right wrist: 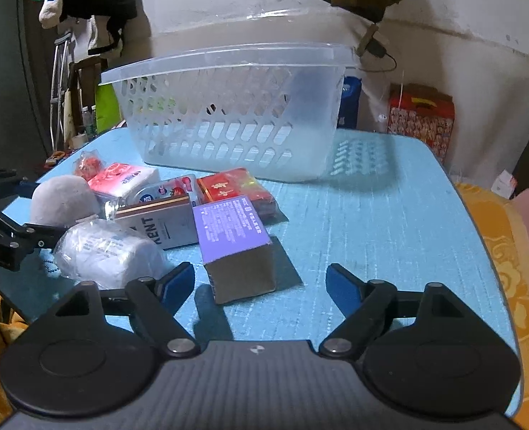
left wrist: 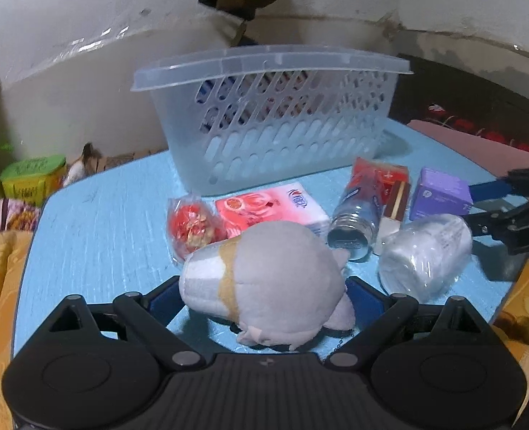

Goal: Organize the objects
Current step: 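Grasp the purple box with the right gripper while the left grasps the white plush toy, then lift both held items over the basket and open both grippers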

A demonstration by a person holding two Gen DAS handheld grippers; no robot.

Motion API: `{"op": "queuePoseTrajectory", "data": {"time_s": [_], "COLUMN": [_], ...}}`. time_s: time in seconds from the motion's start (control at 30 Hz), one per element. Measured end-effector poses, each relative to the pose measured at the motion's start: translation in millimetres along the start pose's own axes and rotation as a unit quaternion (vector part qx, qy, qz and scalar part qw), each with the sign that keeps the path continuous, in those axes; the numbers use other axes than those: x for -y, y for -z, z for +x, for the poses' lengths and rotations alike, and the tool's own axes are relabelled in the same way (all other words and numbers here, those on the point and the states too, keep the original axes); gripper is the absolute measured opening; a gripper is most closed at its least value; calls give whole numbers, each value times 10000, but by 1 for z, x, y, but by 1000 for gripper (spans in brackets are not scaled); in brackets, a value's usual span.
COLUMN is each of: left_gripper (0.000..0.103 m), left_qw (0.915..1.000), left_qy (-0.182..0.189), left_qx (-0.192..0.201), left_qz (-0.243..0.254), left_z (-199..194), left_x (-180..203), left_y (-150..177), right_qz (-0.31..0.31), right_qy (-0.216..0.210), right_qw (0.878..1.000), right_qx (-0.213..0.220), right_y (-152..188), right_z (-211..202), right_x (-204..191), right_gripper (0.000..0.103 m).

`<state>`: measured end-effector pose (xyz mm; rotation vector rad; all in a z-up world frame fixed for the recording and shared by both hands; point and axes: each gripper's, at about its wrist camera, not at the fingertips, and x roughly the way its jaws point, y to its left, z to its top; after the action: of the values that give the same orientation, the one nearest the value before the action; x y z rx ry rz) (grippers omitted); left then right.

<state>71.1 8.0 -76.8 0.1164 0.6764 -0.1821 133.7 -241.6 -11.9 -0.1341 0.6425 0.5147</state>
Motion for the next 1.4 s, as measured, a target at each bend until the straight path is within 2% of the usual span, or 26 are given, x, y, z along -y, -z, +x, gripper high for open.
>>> {"op": "queuePoseTrajectory", "data": {"time_s": [0.17,0.27,0.4,0.43,0.5,0.73,1.03,1.27,1.4], "left_gripper": [97,94,91,91,91,91,91,91,91], "left_qw": [9998,9994,9989,9989,9985,9959,9929,9889,9881], "left_qy": [-7,100,78,76,94,74,-123,-352,-452], "left_qx": [167,332,455,463,531,889,1160,1400,1372], "left_qz": [137,75,-53,-73,-105,-137,-246,-353,-526], "left_z": [1,-4,-9,-11,-15,-36,-56,-84,-99], "left_x": [2,0,-3,-4,-5,-4,-8,-7,-3], "left_y": [1,-1,-5,-4,-4,-7,-9,-13,-9], "right_qz": [-128,-204,-209,-203,-234,-134,-90,-160,11], "right_qy": [-47,-69,-26,-30,-15,64,244,429,544], "right_qw": [9999,9998,9998,9998,9997,9995,9979,9967,9968], "right_qx": [-1,28,10,12,13,287,587,666,592], "right_y": [1,0,-2,-2,-3,-12,-13,-7,-4], "right_z": [5,3,4,3,1,-19,-44,-66,-75], "right_x": [-5,-10,-13,-14,-17,-15,-14,-20,-13], "right_gripper": [84,77,63,55,45,45,45,45,45]}}
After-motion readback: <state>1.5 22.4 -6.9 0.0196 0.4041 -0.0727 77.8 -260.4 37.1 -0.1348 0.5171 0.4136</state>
